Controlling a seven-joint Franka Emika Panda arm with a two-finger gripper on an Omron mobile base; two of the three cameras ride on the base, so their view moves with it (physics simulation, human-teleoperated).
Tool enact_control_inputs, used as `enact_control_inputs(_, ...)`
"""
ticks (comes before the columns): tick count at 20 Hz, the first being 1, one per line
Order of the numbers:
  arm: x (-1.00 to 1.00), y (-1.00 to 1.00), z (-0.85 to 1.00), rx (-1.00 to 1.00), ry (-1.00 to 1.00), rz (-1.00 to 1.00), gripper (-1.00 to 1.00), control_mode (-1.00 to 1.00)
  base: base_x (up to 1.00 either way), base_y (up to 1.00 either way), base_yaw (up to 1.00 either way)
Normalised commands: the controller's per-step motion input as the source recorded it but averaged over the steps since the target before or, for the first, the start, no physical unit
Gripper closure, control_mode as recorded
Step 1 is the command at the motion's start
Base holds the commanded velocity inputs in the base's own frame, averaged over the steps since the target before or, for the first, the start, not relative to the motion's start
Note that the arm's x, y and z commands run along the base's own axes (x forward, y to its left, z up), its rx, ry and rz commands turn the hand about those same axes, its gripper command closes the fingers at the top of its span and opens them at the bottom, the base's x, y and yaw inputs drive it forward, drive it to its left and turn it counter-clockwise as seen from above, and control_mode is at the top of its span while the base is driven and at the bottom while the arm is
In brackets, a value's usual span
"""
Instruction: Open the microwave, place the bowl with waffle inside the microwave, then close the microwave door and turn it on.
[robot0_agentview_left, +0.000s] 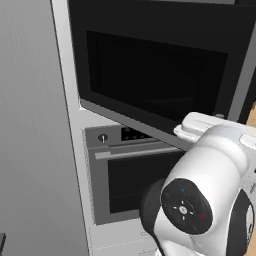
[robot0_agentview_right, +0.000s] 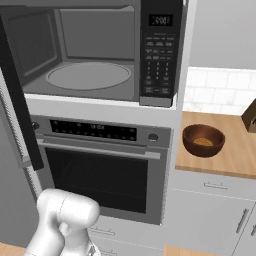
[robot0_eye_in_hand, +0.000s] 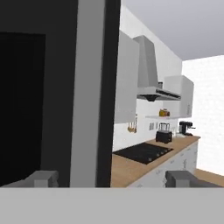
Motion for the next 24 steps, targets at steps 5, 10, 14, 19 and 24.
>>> enact_control_inputs(5,-0.52,0.02,0.14,0.08,0.08,0.07,-1.0,-1.0,0.0,0.0,0.0)
enact_control_inputs(10,-0.71,-0.69,0.13,0.42,0.14,0.2,-1.0,-1.0,0.0,0.0,0.0)
enact_control_inputs(14,-0.29,-0.98,0.09,0.61,0.19,0.28,-1.0,-1.0,0.0,0.0,0.0)
enact_control_inputs(19,0.0,-0.94,0.03,0.75,0.29,0.24,-1.0,-1.0,0.0,0.0,0.0)
enact_control_inputs(24,0.1,-0.81,-0.58,0.96,0.02,0.25,-1.0,-1.0,0.0,0.0,0.0)
